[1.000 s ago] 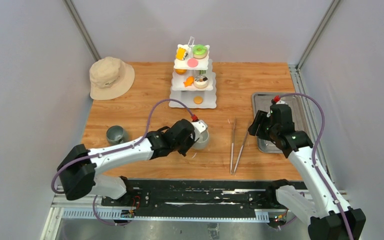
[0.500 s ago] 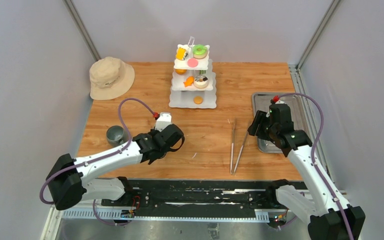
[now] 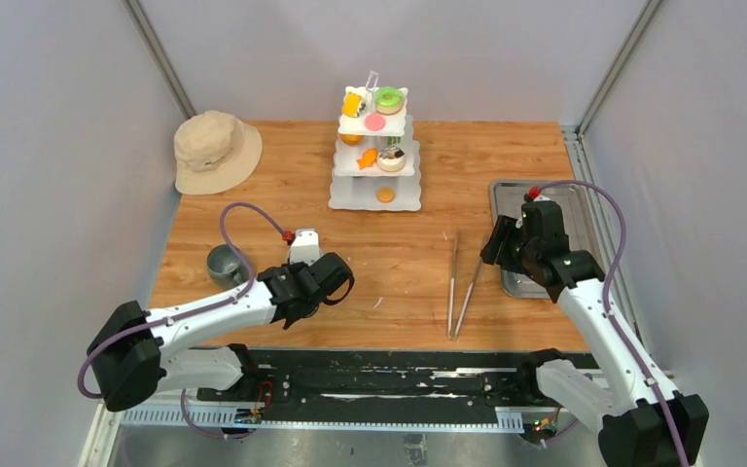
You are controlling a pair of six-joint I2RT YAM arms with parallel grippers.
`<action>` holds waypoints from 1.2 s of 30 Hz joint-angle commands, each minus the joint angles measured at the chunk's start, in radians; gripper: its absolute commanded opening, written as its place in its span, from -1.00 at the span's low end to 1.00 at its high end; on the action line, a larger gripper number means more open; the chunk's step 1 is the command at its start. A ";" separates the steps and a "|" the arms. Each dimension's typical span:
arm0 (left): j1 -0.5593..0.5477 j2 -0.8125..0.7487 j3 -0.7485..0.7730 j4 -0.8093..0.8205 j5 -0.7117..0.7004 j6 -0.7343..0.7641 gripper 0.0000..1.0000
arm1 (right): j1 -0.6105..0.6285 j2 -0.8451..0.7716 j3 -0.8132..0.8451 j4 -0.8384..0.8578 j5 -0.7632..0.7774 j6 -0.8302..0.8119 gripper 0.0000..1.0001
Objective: Serve the afternoon tea
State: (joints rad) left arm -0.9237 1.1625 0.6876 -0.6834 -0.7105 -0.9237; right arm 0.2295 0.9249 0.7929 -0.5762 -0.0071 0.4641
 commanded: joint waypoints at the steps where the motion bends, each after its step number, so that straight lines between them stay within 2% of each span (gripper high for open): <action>1: 0.003 -0.018 -0.038 0.118 -0.071 -0.033 -1.00 | 0.005 0.005 0.024 -0.006 -0.013 0.009 0.15; 8: 0.003 -0.026 -0.066 0.112 -0.076 -0.076 -1.00 | 0.005 -0.005 0.016 -0.011 -0.010 0.010 0.15; 19: 0.006 -0.007 -0.091 0.179 -0.080 -0.029 -0.99 | 0.005 -0.012 0.010 -0.013 -0.014 0.010 0.15; 29: 0.010 0.032 -0.097 0.192 -0.085 -0.047 -0.98 | 0.004 -0.021 0.005 -0.015 -0.012 0.009 0.15; 31: 0.010 0.025 -0.100 0.176 -0.092 -0.056 -0.69 | 0.004 -0.021 0.006 -0.016 -0.011 0.008 0.15; 33: 0.009 0.012 -0.108 0.167 -0.096 -0.066 -0.23 | 0.005 -0.020 0.008 -0.016 -0.013 0.008 0.15; 36: 0.010 -0.013 -0.113 0.154 -0.098 -0.073 -0.13 | 0.004 -0.020 0.016 -0.016 -0.018 0.010 0.16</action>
State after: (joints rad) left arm -0.9184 1.1885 0.5892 -0.5247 -0.7391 -0.9623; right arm 0.2295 0.9146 0.7929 -0.5766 -0.0177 0.4641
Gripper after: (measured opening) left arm 0.419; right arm 0.579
